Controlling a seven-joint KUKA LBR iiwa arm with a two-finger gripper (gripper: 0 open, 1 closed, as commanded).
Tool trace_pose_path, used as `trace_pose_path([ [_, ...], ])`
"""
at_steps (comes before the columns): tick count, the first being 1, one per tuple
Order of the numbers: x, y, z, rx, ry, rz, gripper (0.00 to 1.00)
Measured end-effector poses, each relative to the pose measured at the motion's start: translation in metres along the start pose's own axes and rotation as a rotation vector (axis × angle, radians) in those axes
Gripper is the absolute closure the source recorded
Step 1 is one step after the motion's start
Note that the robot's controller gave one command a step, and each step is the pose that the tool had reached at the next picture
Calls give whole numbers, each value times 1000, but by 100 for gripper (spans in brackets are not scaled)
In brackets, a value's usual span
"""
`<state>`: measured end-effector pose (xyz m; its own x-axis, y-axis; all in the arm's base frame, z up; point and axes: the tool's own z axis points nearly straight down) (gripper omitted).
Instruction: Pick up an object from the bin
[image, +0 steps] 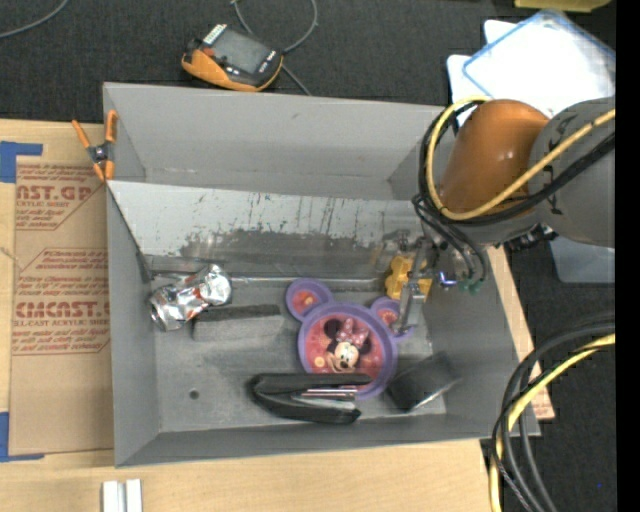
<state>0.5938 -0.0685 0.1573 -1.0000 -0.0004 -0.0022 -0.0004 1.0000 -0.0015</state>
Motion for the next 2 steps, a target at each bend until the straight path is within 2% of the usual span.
trace_pose_path([
  [1,0,0,0,0,0,0,0],
  [2,16,-2,15,1,-16,8,0],
])
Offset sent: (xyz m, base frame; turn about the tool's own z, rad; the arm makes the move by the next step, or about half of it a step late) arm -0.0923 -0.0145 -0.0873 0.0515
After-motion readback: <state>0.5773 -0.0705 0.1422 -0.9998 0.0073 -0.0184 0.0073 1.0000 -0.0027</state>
